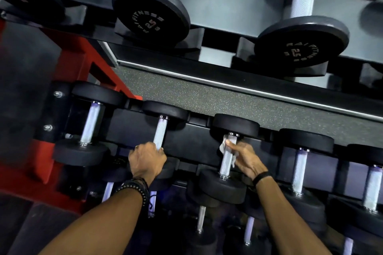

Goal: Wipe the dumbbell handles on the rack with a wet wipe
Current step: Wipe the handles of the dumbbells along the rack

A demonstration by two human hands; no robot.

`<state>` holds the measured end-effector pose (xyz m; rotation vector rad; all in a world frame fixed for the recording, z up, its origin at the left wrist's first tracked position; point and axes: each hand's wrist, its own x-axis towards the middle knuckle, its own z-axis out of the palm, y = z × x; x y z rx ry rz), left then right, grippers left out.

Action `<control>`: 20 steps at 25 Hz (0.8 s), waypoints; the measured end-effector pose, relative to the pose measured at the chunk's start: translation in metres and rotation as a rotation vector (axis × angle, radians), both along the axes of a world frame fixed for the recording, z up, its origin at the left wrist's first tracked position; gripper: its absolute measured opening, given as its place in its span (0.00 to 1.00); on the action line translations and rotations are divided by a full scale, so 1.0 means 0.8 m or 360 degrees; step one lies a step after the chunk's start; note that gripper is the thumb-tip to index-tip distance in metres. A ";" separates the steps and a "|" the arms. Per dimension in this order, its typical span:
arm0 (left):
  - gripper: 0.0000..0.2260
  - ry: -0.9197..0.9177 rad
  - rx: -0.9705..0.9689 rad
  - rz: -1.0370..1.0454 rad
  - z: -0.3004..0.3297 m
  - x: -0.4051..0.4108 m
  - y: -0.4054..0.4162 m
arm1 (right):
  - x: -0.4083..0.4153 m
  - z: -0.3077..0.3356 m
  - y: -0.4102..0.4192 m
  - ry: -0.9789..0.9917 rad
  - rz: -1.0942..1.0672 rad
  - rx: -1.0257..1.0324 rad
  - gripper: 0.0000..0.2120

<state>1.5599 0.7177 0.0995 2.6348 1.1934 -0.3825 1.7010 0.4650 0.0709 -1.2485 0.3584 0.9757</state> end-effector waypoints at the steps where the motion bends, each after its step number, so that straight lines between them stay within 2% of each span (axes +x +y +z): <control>1: 0.15 0.0000 -0.0001 0.0004 -0.001 -0.001 0.000 | -0.015 0.001 -0.003 0.0052 0.0085 -0.0054 0.16; 3: 0.14 -0.0010 -0.0002 0.0003 -0.002 -0.001 0.001 | -0.033 0.004 -0.006 0.0103 0.0304 -0.0164 0.17; 4: 0.15 -0.0004 -0.0008 0.0004 -0.003 -0.001 0.002 | -0.024 0.005 0.001 0.0087 0.0304 -0.0245 0.16; 5: 0.15 0.0004 -0.0016 0.0004 -0.003 -0.001 0.002 | -0.011 0.008 0.013 0.0054 0.0172 -0.0280 0.15; 7: 0.15 0.0010 -0.0012 -0.0002 -0.004 -0.001 0.001 | 0.017 -0.002 0.035 -0.0014 -0.0085 -0.0357 0.20; 9: 0.15 0.0020 0.0008 -0.0002 -0.004 -0.001 0.001 | 0.006 -0.010 0.042 -0.0164 -0.0102 -0.0452 0.19; 10: 0.15 0.0024 0.0014 -0.0001 -0.004 -0.001 0.002 | -0.011 -0.016 0.034 -0.0218 -0.0037 -0.0510 0.19; 12: 0.15 0.0031 0.0010 -0.0008 -0.004 -0.001 0.002 | -0.046 -0.016 0.006 -0.0415 0.0340 -0.0781 0.19; 14: 0.15 0.0027 0.0006 -0.0016 -0.004 0.001 0.002 | -0.045 -0.010 -0.013 -0.0841 0.0746 -0.1196 0.16; 15: 0.15 0.0035 0.0000 -0.0012 -0.004 0.000 0.002 | -0.034 -0.003 -0.012 -0.0985 0.0705 -0.1336 0.16; 17: 0.15 0.0034 -0.0007 -0.0003 -0.004 -0.001 0.002 | -0.014 0.015 0.000 -0.1170 0.0355 -0.1417 0.20; 20: 0.15 0.0035 -0.0007 0.0002 -0.004 -0.001 0.003 | -0.015 0.028 0.013 -0.1165 -0.0026 -0.1353 0.20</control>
